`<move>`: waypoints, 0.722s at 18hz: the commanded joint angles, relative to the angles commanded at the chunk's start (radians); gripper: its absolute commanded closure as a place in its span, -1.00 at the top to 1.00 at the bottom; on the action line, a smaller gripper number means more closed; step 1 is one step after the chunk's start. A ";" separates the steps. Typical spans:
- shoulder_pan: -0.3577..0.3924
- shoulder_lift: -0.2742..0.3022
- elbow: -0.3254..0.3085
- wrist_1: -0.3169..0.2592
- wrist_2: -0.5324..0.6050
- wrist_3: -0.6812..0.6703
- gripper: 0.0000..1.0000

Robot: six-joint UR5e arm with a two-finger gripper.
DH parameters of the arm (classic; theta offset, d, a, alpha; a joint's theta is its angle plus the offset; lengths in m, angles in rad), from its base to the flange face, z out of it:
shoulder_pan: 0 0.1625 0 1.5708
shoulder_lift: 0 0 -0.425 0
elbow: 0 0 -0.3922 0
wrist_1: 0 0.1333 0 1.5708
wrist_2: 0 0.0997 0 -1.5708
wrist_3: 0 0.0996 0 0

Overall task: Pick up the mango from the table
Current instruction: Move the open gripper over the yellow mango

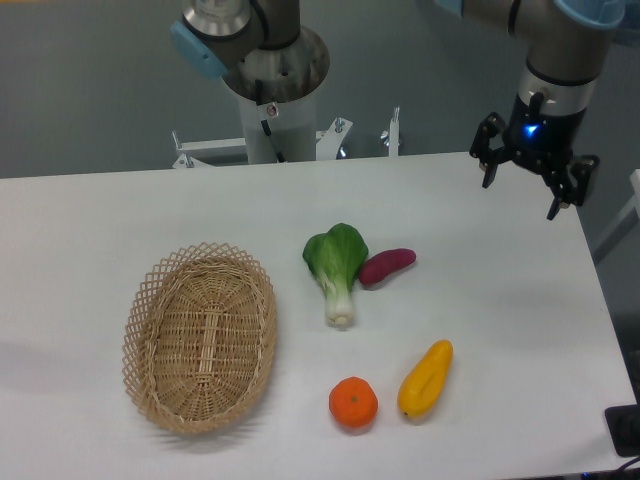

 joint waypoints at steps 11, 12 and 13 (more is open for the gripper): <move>-0.020 -0.008 -0.006 0.029 -0.012 -0.095 1.00; -0.029 -0.015 0.000 0.029 -0.012 -0.116 1.00; -0.038 -0.020 0.000 0.034 -0.011 -0.127 1.00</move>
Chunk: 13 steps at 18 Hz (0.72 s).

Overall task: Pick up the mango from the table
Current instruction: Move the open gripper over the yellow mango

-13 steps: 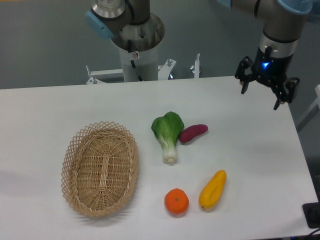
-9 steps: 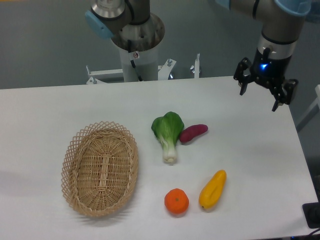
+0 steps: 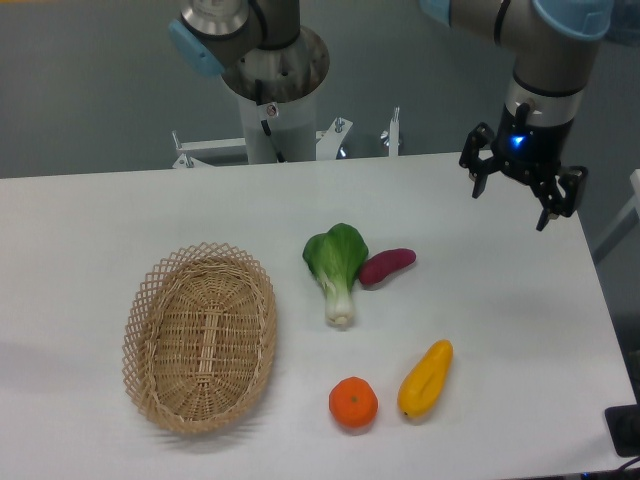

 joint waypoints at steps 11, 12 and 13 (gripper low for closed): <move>-0.156 -0.204 0.000 0.285 -0.002 -0.333 1.00; -0.166 -0.233 0.002 0.323 -0.002 -0.345 1.00; -0.172 -0.261 0.005 0.357 -0.002 -0.351 1.00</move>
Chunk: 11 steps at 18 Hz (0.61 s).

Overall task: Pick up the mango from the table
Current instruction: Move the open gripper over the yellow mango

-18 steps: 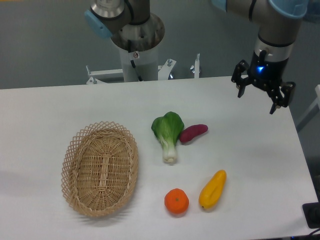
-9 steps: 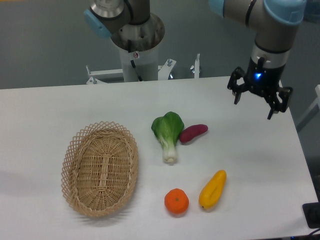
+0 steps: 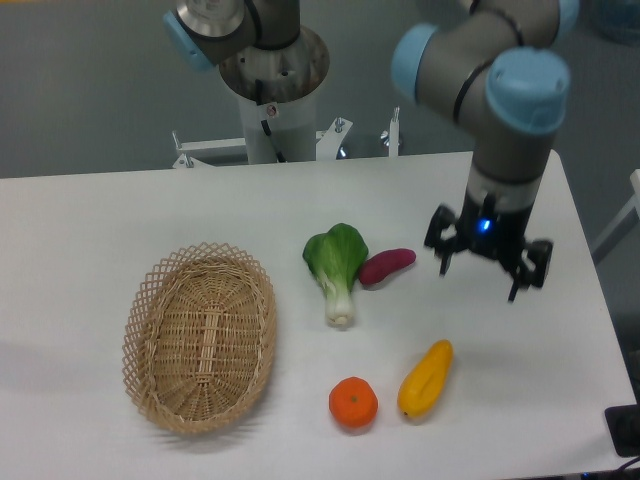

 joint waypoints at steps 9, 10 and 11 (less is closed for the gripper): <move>-0.012 -0.095 0.012 0.039 -0.032 -0.017 1.00; -0.014 -0.098 0.009 0.042 -0.029 -0.014 1.00; -0.015 -0.100 0.005 0.045 -0.029 -0.011 1.00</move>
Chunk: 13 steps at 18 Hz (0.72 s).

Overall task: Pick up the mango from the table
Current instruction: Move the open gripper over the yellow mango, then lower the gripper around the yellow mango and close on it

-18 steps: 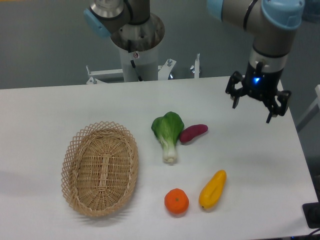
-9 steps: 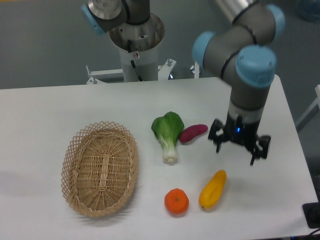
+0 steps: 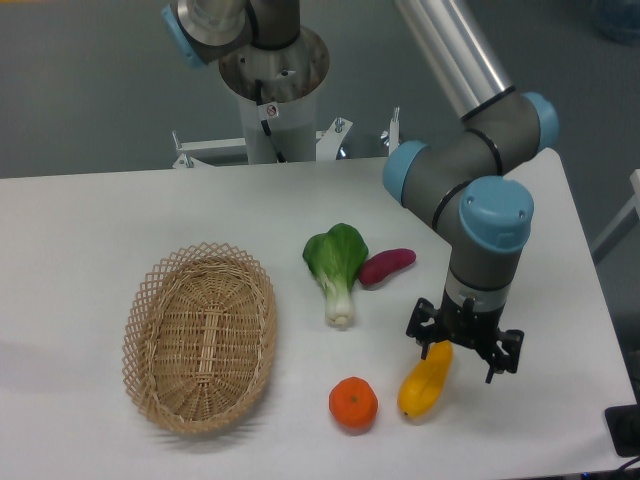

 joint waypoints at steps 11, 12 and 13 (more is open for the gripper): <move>-0.018 -0.014 -0.069 0.052 0.041 0.057 1.00; -0.020 -0.017 -0.069 0.051 0.057 0.057 1.00; -0.023 -0.024 -0.072 0.052 0.072 0.055 1.00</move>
